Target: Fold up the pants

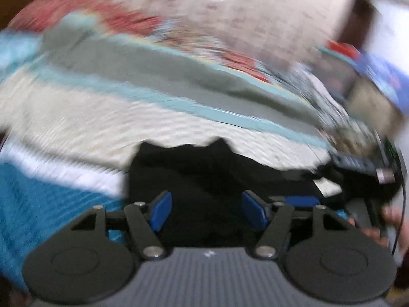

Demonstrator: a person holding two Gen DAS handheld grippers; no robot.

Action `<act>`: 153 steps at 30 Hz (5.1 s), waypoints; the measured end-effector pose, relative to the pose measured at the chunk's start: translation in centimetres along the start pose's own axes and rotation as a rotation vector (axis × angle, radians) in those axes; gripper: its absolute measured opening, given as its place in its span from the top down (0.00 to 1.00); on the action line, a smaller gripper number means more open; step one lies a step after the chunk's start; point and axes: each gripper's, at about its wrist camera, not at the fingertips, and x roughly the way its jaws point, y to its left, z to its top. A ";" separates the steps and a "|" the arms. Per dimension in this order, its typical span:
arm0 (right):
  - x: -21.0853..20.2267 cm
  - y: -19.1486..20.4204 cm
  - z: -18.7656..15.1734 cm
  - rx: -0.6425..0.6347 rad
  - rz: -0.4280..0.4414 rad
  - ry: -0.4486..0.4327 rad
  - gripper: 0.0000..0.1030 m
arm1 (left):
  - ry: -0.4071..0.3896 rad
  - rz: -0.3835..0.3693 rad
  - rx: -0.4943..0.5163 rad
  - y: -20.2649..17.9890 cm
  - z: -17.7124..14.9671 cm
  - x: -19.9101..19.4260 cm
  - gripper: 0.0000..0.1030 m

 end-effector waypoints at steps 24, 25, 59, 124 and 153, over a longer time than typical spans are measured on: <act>-5.6 3.7 2.2 -0.308 -0.103 -0.230 0.77 | 0.041 -0.068 -0.222 3.0 3.2 2.8 0.40; -6.5 2.3 2.3 -0.270 -0.122 -0.237 0.77 | 0.055 -0.077 -0.203 2.2 3.2 3.5 0.40; -5.6 -8.3 -1.5 -0.114 -0.339 -0.216 0.59 | 0.255 0.129 0.406 -11.7 -2.6 14.2 0.36; -11.0 -15.6 -2.4 0.430 0.078 -0.356 0.00 | 0.405 0.096 0.163 -7.0 -1.6 16.1 0.00; -12.6 -14.0 -1.9 0.319 -0.031 -0.264 0.12 | 0.394 0.091 0.180 -6.8 -2.0 16.0 0.00</act>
